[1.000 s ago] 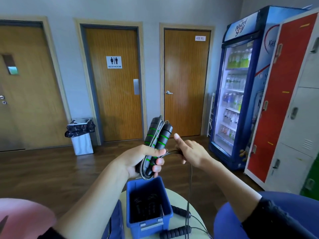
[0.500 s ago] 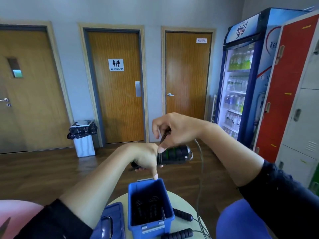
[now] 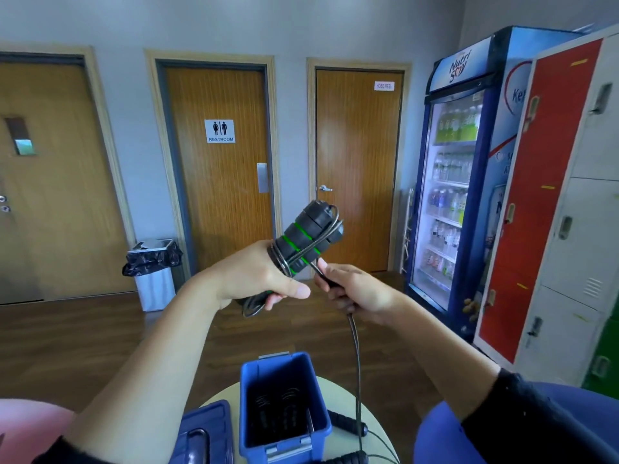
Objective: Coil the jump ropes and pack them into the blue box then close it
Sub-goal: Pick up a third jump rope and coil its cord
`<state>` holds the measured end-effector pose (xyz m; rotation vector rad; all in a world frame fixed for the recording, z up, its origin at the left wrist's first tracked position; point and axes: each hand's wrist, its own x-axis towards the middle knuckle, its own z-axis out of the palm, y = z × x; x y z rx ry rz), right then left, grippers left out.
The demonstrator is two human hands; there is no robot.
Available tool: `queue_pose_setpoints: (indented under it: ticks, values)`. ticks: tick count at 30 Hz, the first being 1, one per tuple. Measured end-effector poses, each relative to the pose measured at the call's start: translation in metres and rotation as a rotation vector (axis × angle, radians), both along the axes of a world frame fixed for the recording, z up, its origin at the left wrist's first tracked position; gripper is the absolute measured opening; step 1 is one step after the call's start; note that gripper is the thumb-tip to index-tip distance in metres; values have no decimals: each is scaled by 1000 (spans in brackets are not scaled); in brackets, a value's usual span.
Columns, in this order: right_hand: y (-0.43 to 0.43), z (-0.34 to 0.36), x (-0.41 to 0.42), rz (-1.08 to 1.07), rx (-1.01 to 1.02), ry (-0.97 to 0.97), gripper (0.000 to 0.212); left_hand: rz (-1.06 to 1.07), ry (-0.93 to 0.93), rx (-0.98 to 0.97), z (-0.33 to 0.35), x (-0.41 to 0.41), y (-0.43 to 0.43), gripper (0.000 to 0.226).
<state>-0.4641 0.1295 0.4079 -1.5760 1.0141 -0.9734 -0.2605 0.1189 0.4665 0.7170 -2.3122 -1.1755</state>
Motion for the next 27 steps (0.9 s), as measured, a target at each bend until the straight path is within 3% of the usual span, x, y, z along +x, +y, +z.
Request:
queue_pose_setpoints:
  ticks: [3, 7, 11, 15, 18, 20, 23, 25, 27]
  values:
    - [12, 0, 9, -106, 41, 24, 49, 71, 91, 38, -9, -10, -3, 36]
    - [26, 0, 10, -287, 150, 213, 62, 235, 186, 144, -16, -20, -11, 32]
    - [40, 5, 8, -487, 101, 405, 55, 475, 114, 183, -21, -29, -23, 30]
    - [53, 19, -1, -602, -259, 918, 28, 684, -181, 18, -24, -38, -30, 37]
    - [50, 44, -5, -541, -552, 1078, 20, 679, -559, -91, -23, -44, -26, 60]
    - [40, 62, -2, -359, -699, 1080, 18, 505, -740, -211, -23, -50, -18, 80]
    - [24, 77, 0, -43, -686, 916, 13, 186, -814, -245, -22, -49, -10, 98]
    - [13, 82, -8, 55, -593, 708, 13, 84, -751, -243, -18, -40, -6, 81]
    - [5, 81, -18, 78, -482, 516, 20, -66, -583, -245, -11, -31, -2, 39]
